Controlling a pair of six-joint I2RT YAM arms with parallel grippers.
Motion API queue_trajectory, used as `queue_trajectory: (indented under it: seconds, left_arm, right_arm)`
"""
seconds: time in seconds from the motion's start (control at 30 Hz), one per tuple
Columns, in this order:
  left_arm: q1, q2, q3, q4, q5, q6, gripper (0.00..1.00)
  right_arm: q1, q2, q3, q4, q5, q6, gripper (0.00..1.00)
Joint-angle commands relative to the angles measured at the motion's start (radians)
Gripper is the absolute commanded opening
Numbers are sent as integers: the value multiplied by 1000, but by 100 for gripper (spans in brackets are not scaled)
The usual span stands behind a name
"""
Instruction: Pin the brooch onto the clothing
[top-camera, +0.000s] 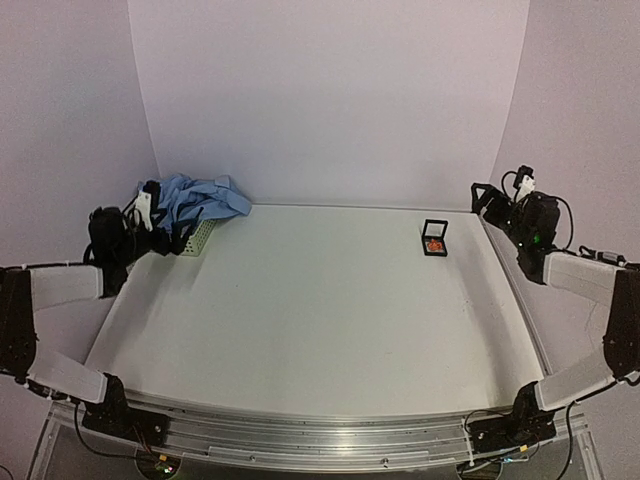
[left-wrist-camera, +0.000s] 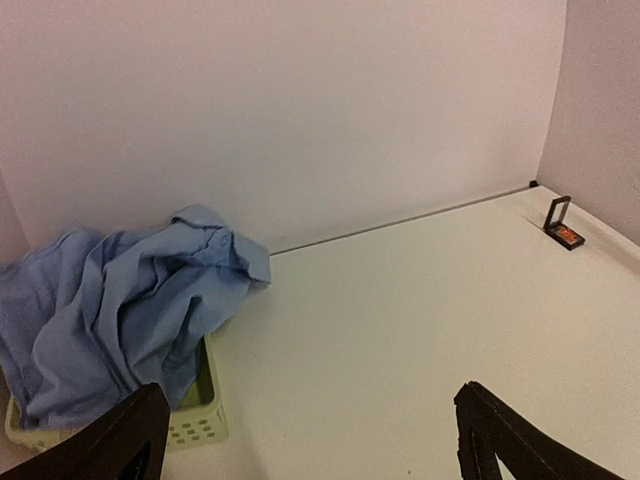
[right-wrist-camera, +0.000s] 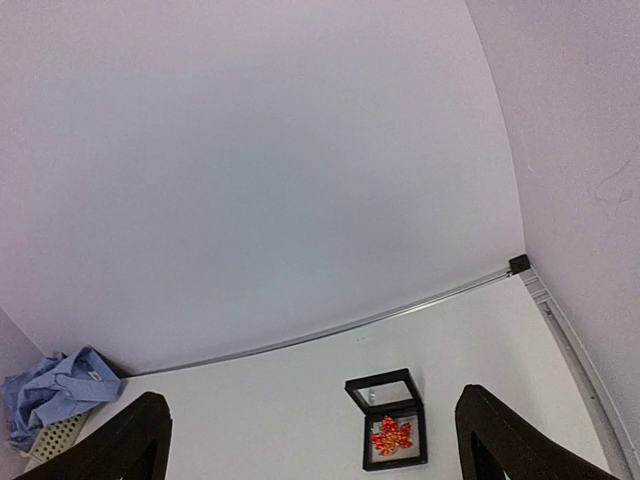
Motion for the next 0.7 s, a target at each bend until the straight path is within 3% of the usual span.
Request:
queue_trajectory:
  seconds: [0.0,0.17,0.33,0.4,0.47,0.53,0.67]
  left_arm:
    - [-1,164,443,-517,176,149,100]
    - [-1,527,1034,-927,133,342,100]
    - [-3,960,1710,-1288,-107,372,97]
    - [-5,1099,1891,-1373,-179,412,97]
    - [-11,1142,1903,-1369,-211,480,99]
    - [-17,1128,1806,-1301,-220,534,100]
    - [-16,1149,1757,-1226,-226,547,99]
  right_arm:
    - [15,6,103,-99,-94,108,98]
    - [102,27,136,-119,-92,56,98]
    - [188,47,139,-135,-82,22,98]
    - [222,57,142,-140,-83,7,98]
    - [251,69,152,-149,-90,0,98]
    - [272,80,165,-164,-89,-1,98]
    - [304,96,197,-198,-86,-10,98]
